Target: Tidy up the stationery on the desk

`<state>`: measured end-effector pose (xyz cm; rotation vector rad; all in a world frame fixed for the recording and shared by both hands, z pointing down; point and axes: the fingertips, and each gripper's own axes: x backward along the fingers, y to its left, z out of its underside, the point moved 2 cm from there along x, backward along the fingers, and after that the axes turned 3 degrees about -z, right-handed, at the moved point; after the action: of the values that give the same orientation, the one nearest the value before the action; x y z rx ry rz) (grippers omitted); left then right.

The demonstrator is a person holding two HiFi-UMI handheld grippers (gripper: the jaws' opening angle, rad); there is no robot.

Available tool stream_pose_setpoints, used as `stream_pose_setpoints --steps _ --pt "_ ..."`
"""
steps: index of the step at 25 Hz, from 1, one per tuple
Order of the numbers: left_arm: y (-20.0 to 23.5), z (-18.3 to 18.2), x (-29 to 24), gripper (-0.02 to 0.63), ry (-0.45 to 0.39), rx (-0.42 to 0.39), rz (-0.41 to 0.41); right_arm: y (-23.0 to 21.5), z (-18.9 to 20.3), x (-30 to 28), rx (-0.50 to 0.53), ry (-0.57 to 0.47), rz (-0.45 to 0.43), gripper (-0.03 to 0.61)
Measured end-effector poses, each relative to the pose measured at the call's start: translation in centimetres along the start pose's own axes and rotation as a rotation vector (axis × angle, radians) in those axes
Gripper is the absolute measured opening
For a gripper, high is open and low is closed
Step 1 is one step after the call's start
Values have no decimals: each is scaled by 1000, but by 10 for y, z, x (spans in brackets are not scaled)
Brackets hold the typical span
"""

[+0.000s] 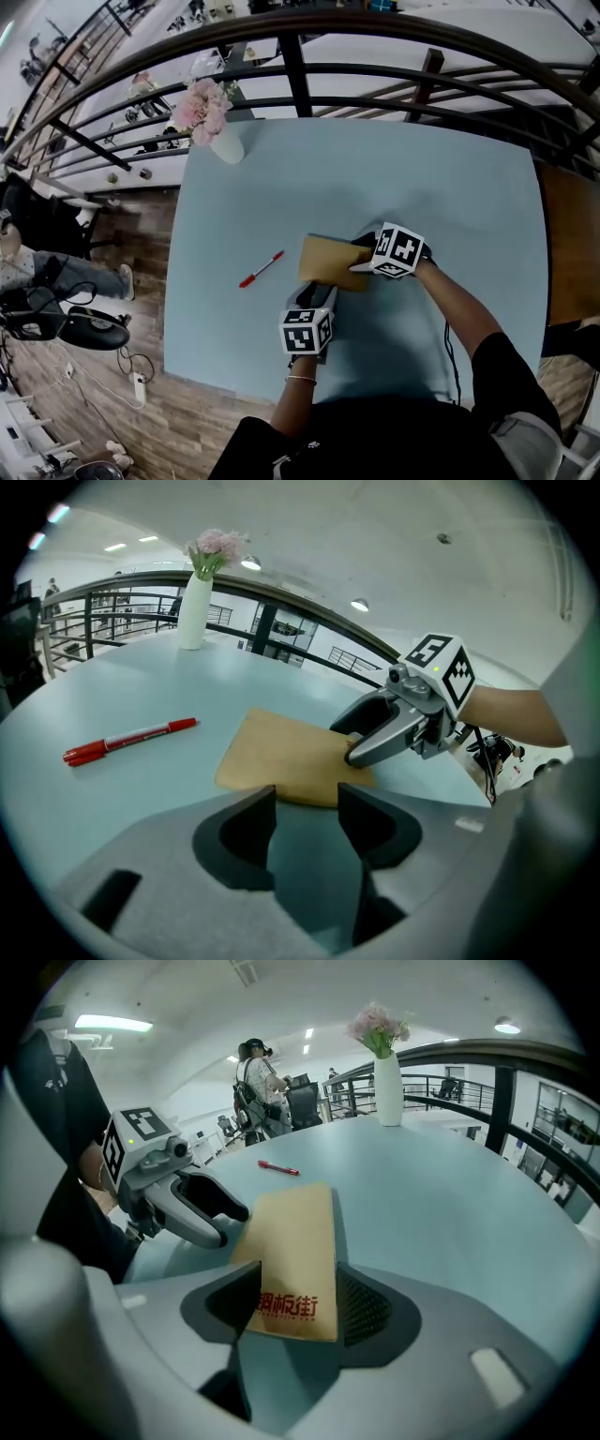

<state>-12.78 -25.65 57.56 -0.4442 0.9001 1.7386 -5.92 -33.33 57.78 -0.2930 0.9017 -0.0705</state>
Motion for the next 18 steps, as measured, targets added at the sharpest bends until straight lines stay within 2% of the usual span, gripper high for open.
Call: stream_pose_setpoints --steps 5,18 --pt "3 0 0 206 -3 -10 -7 10 12 4 -49 -1 -2 227" --pt "0 0 1 204 6 -50 21 43 35 10 -168 -42 30 187"
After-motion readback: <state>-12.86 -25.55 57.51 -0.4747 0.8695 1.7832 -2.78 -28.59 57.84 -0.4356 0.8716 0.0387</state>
